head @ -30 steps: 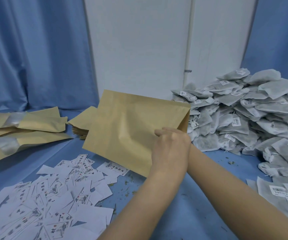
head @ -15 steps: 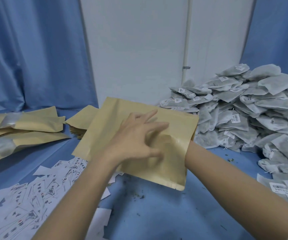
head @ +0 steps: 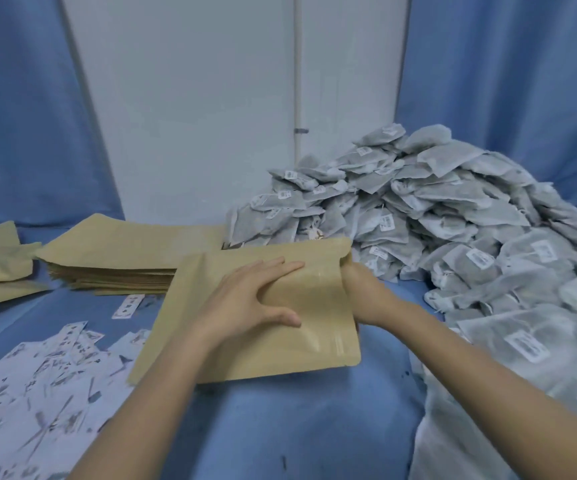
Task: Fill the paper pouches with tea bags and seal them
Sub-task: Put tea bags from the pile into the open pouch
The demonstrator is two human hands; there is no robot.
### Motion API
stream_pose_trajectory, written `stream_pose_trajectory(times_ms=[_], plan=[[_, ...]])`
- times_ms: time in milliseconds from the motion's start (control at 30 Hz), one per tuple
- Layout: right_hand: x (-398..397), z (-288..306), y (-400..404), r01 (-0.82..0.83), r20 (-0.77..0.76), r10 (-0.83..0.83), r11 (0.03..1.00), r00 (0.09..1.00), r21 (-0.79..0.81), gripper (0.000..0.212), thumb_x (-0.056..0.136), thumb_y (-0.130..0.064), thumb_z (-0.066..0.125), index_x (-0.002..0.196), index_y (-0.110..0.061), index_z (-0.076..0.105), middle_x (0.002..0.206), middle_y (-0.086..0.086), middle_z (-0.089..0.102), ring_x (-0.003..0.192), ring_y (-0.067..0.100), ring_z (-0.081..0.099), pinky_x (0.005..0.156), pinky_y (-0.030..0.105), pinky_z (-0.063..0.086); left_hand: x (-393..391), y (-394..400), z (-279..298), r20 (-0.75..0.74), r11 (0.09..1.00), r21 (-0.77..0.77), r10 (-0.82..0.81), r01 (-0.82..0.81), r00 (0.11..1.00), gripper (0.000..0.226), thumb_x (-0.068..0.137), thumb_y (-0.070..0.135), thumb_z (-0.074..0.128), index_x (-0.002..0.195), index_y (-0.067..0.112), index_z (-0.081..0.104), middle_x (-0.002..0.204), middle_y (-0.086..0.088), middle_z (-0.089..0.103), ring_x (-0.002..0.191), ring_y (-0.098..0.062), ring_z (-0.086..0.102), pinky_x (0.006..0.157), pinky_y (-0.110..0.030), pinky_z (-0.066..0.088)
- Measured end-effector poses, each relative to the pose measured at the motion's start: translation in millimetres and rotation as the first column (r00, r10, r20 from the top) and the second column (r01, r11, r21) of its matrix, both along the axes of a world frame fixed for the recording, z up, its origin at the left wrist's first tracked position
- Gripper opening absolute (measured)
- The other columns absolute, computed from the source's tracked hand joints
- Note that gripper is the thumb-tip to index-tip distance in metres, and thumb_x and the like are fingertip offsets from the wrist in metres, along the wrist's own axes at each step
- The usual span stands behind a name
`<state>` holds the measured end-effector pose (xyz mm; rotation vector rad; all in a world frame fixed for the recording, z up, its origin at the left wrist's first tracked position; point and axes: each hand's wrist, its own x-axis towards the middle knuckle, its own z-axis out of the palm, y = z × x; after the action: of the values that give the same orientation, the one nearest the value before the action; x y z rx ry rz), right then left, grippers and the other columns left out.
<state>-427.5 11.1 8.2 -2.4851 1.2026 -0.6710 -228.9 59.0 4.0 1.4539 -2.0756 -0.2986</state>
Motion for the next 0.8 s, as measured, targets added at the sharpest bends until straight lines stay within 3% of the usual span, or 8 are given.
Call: stream_pose_trajectory(times_ms=[133,233,300,400,467,533,667,800], plan=[[-72,-14,-10,0.236,-0.125,-0.233,0.972,0.964,0.011,0.024,0.085,-0.017,0.056,0.104,-0.022,0.069,0.093,-0.009,0.066,0.076,-0.001,0.055,0.068,0.009,0.039,-22,-17,-20,-0.057,0.998,0.055,-0.033,0.036,0.998,0.079,0.058,0.044,0.085,0.117,0.067,0.039,0.142,0.016,0.044,0.130,-0.001,0.037,0.109,-0.022,0.026],[-116,-24,-21,0.375,-0.406,-0.309,0.923,0.860,0.091,0.044,0.087,-0.027,0.052,0.131,-0.023,0.051,0.130,-0.001,0.054,0.113,0.013,0.052,0.092,0.022,0.041,-36,-28,-31,-0.017,0.995,0.088,-0.040,0.041,0.999,0.080,0.058,0.045,0.085,0.125,0.058,0.043,0.143,0.012,0.045,0.132,-0.005,0.038,0.113,-0.031,0.026],[-137,-30,-28,0.437,-0.593,-0.237,0.872,0.769,0.219,0.059,0.086,-0.035,0.054,0.141,-0.026,0.036,0.145,0.002,0.039,0.130,0.020,0.039,0.105,0.033,0.036,-42,-33,-35,-0.012,0.995,0.093,-0.037,0.038,0.999,0.081,0.057,0.045,0.085,0.126,0.055,0.045,0.144,0.011,0.045,0.134,-0.005,0.036,0.113,-0.033,0.024],[-155,-33,-32,0.477,-0.589,-0.143,0.747,0.795,0.462,0.080,0.075,-0.039,0.071,0.143,-0.033,0.029,0.149,-0.002,0.033,0.133,0.020,0.037,0.107,0.038,0.036,-44,-36,-39,-0.023,0.994,0.101,-0.039,0.042,0.999,0.081,0.056,0.045,0.085,0.126,0.055,0.046,0.145,0.010,0.043,0.135,-0.005,0.034,0.114,-0.032,0.022],[-159,-31,-34,0.429,-0.577,-0.138,0.807,0.805,0.405,0.083,0.068,-0.037,0.080,0.138,-0.034,0.036,0.142,-0.004,0.043,0.127,0.017,0.044,0.105,0.036,0.038,-44,-37,-39,-0.041,0.993,0.106,-0.041,0.045,0.998,0.081,0.055,0.045,0.086,0.124,0.057,0.046,0.145,0.010,0.043,0.135,-0.006,0.035,0.115,-0.034,0.023],[-157,-31,-37,0.376,-0.494,-0.204,0.883,0.845,0.279,0.082,0.064,-0.037,0.083,0.134,-0.031,0.042,0.132,-0.003,0.052,0.119,0.015,0.050,0.101,0.030,0.041,-44,-37,-39,-0.058,0.993,0.105,-0.038,0.044,0.998,0.081,0.055,0.044,0.086,0.123,0.058,0.044,0.145,0.010,0.043,0.135,-0.007,0.035,0.114,-0.037,0.023],[-145,-32,-37,0.388,0.005,-0.391,0.916,0.921,0.102,0.075,0.063,-0.042,0.082,0.128,-0.030,0.047,0.099,-0.008,0.060,0.086,0.009,0.057,0.071,0.020,0.042,-43,-37,-38,-0.069,0.997,0.074,0.017,-0.012,0.998,0.079,0.057,0.045,0.085,0.125,0.055,0.045,0.142,0.012,0.045,0.134,-0.008,0.035,0.114,-0.040,0.021],[-125,-40,-31,0.510,0.505,-0.486,0.854,0.713,0.102,0.060,0.060,-0.039,0.084,0.107,-0.028,0.048,0.085,-0.010,0.058,0.072,0.006,0.055,0.063,0.025,0.044,-40,-36,-36,-0.091,0.997,0.041,0.074,-0.070,0.993,0.078,0.057,0.047,0.083,0.124,0.057,0.045,0.144,0.012,0.042,0.135,-0.011,0.032,0.114,-0.041,0.019]])
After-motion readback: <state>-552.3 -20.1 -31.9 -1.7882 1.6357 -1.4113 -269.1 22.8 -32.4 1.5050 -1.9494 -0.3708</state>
